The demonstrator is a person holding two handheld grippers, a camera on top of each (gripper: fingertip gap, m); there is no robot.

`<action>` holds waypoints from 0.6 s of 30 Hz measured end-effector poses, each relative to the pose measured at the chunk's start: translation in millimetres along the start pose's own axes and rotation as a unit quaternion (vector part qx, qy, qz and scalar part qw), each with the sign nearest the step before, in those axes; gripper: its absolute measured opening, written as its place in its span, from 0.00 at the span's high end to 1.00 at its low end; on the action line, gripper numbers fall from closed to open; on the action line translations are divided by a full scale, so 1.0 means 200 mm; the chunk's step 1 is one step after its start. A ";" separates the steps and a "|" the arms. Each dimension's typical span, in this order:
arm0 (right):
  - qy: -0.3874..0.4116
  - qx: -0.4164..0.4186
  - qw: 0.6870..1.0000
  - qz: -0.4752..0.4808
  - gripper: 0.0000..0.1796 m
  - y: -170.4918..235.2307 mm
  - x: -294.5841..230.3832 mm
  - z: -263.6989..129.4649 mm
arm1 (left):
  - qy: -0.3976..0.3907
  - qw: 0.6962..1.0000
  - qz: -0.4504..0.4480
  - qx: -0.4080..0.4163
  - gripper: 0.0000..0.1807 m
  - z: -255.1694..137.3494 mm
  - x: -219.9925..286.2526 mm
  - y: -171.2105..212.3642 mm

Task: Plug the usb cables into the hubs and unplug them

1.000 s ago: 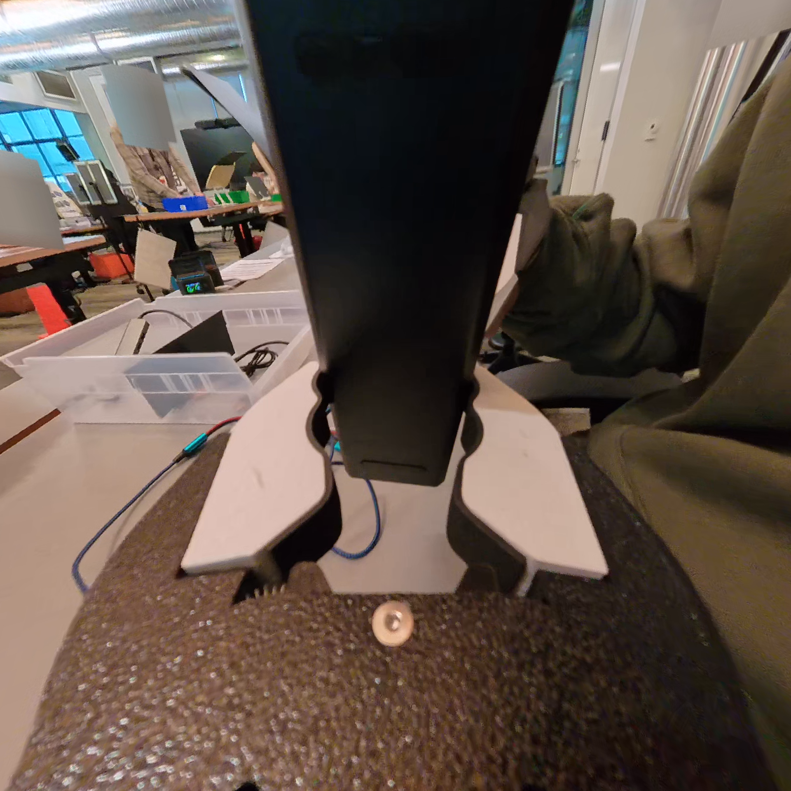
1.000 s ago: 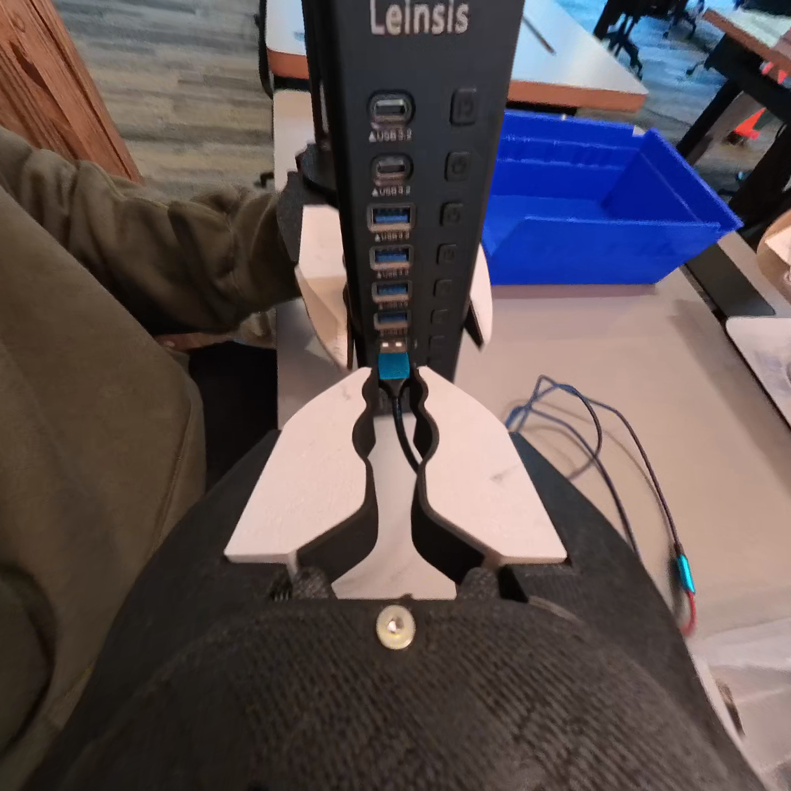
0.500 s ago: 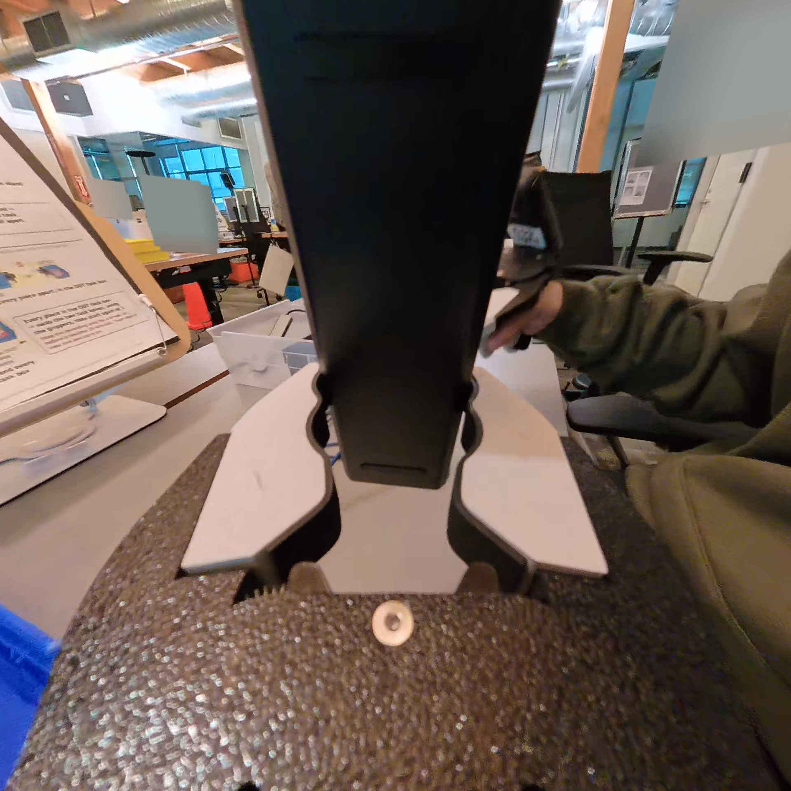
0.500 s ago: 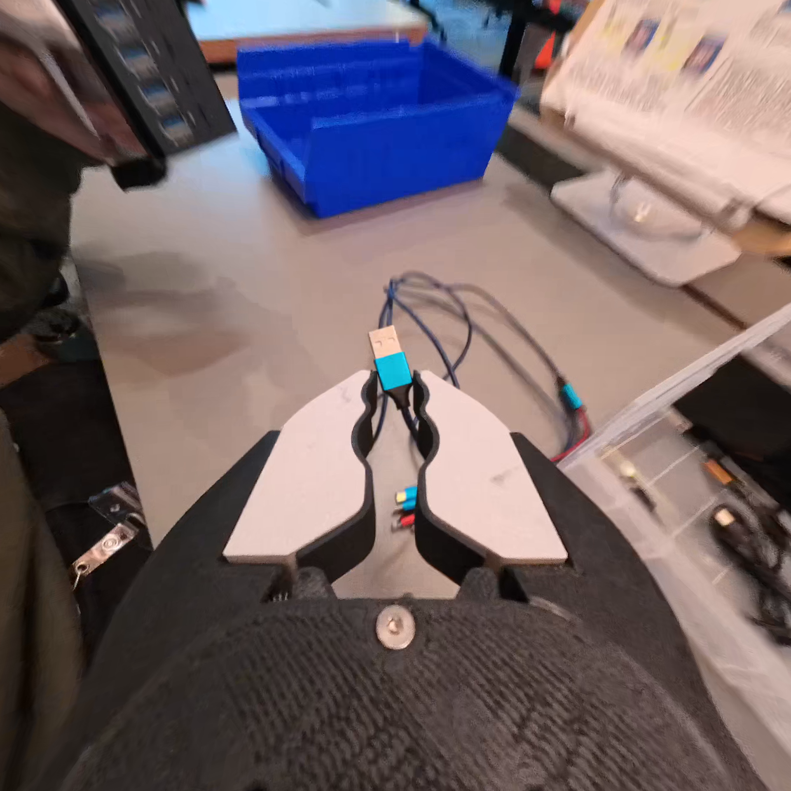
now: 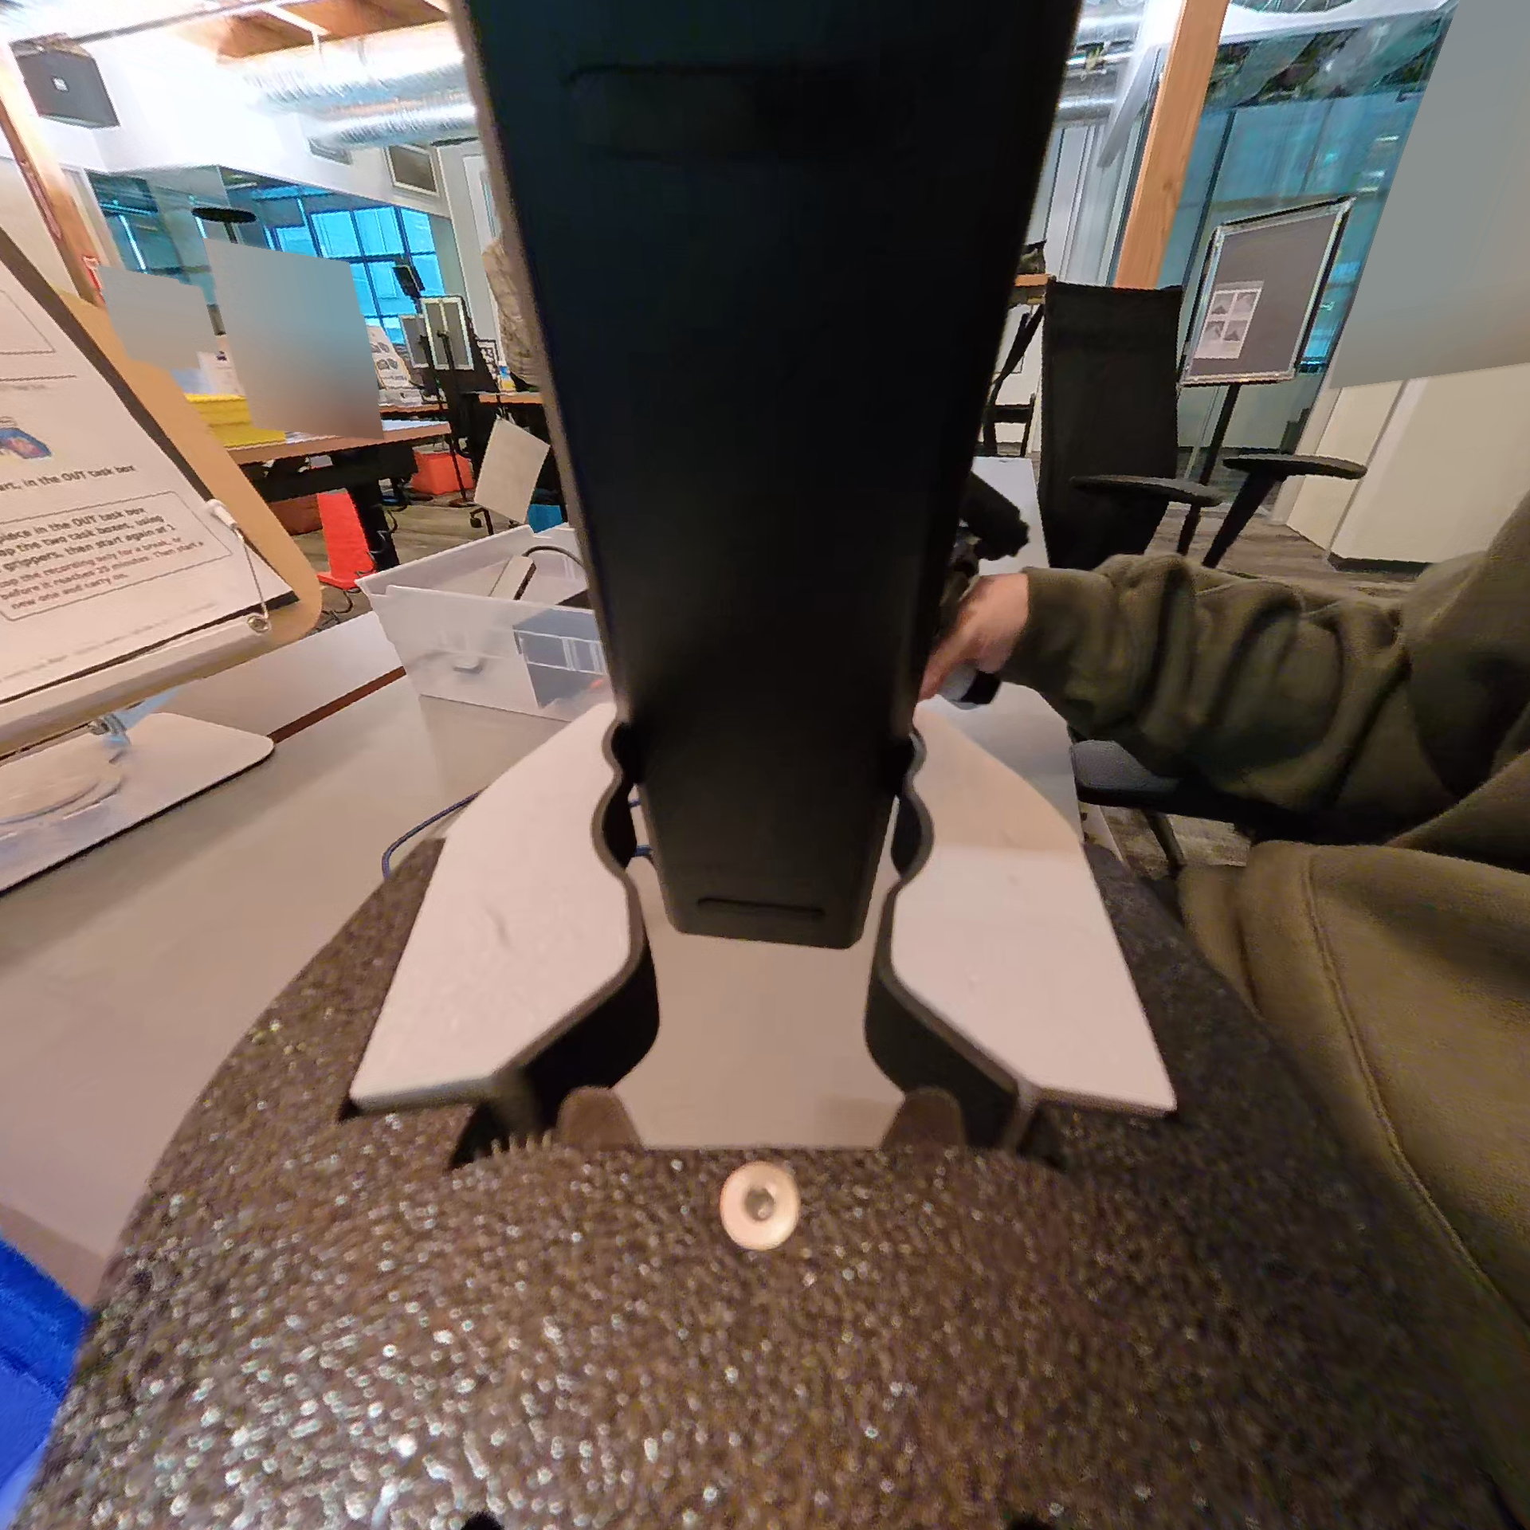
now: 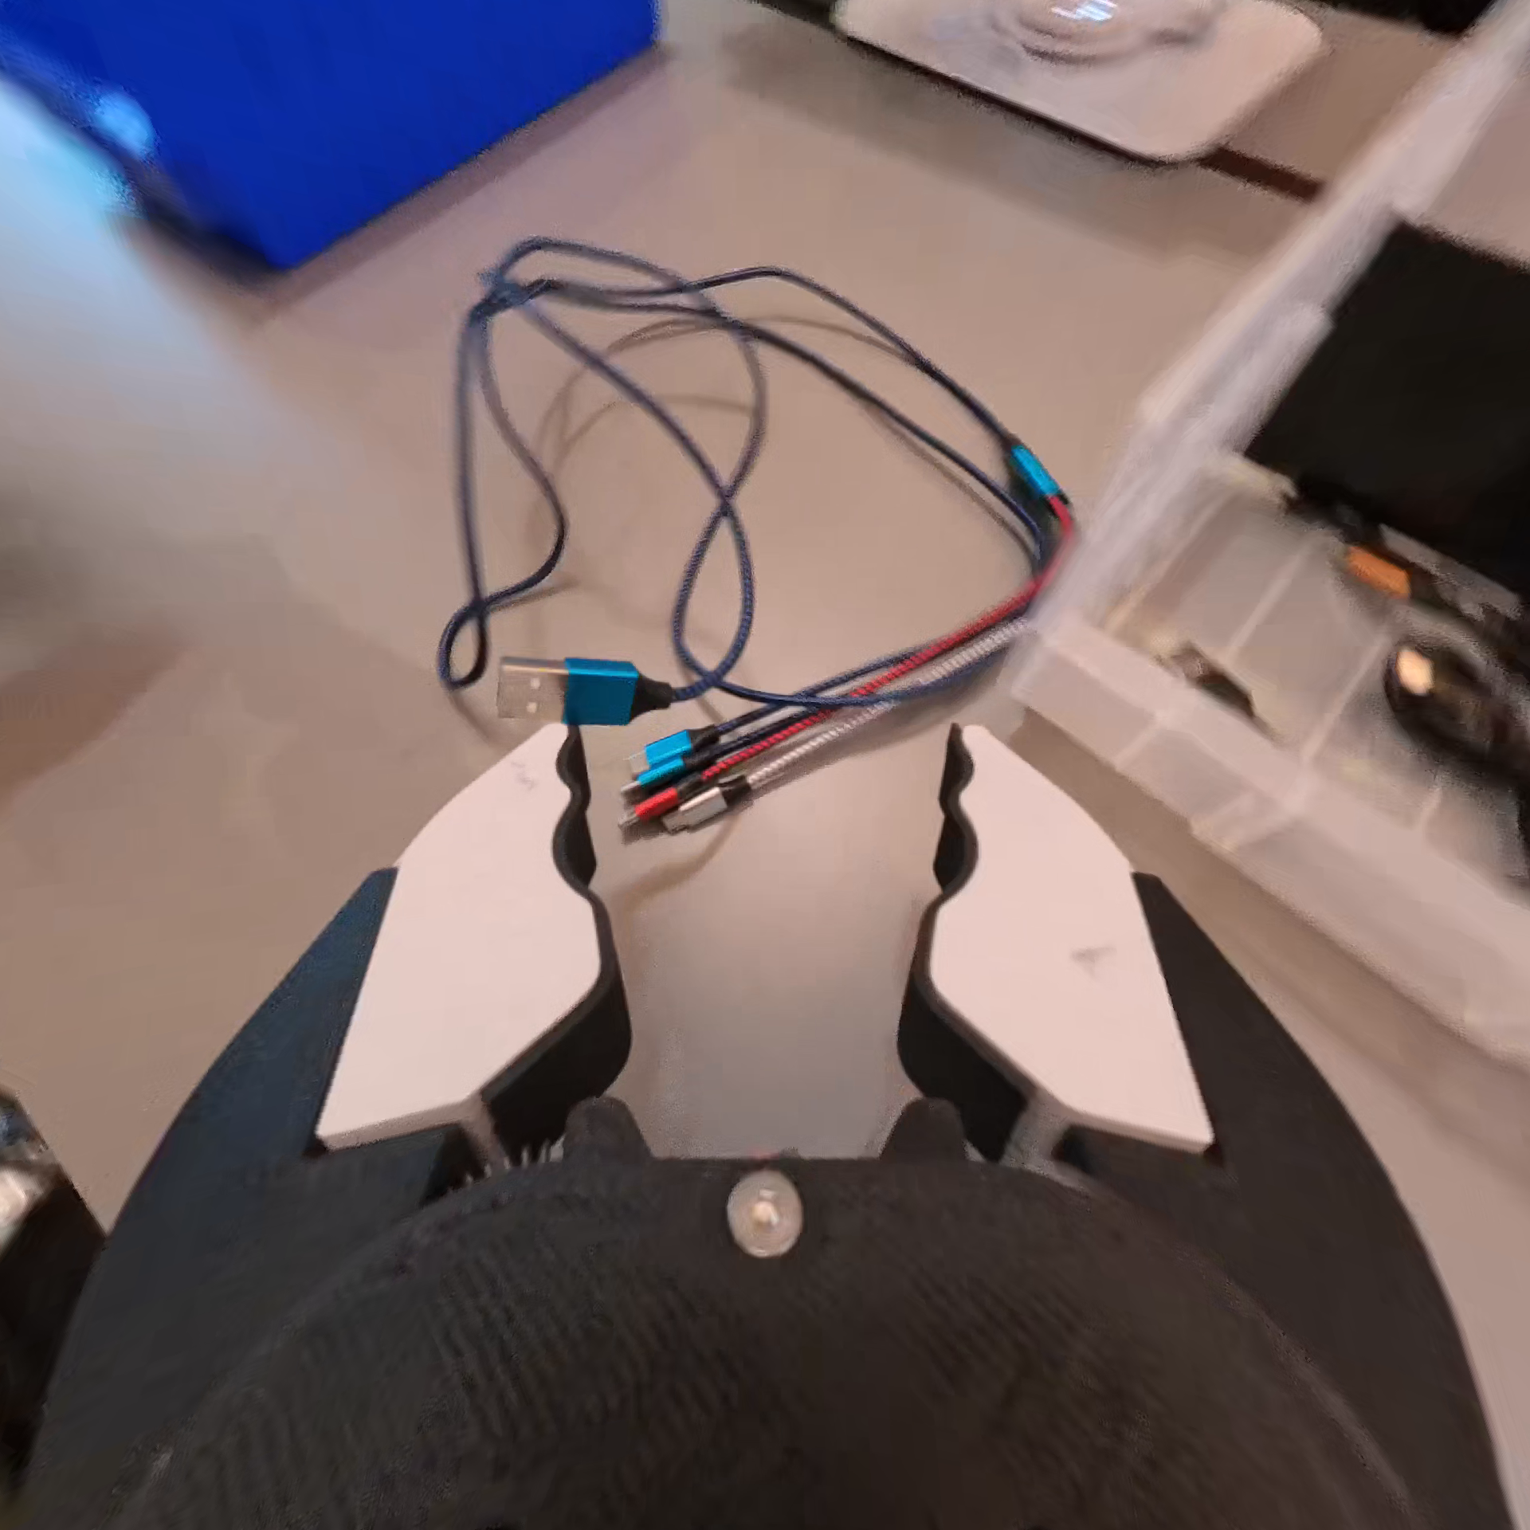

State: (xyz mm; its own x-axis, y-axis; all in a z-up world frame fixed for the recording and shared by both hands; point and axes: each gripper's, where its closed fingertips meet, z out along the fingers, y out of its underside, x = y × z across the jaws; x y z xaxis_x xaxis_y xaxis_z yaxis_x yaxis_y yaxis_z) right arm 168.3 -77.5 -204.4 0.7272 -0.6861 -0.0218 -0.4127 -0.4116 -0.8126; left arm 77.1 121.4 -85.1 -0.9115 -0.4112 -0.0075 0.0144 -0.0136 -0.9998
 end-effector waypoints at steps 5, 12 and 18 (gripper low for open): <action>-0.025 -0.097 0.941 -0.322 0.49 0.09 -0.04 0.07 | 0.015 1.000 0.002 0.002 0.67 0.01 0.03 0.00; -0.090 -0.202 0.853 -0.473 0.51 0.09 -0.01 0.05 | 0.027 1.000 0.011 -0.009 0.67 0.02 0.05 0.02; -0.102 -0.241 0.738 -0.622 0.54 0.10 0.02 0.14 | 0.037 0.999 0.004 -0.002 0.67 0.02 0.06 0.02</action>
State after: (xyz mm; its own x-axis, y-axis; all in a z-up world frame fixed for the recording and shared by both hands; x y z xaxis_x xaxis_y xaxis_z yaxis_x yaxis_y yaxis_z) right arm 177.4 -71.3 -238.0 0.7544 0.4874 0.4396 0.5329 -0.8459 0.0233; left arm 68.4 113.5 -89.2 -0.9392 -0.3428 -0.0165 0.0205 -0.0078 -0.9998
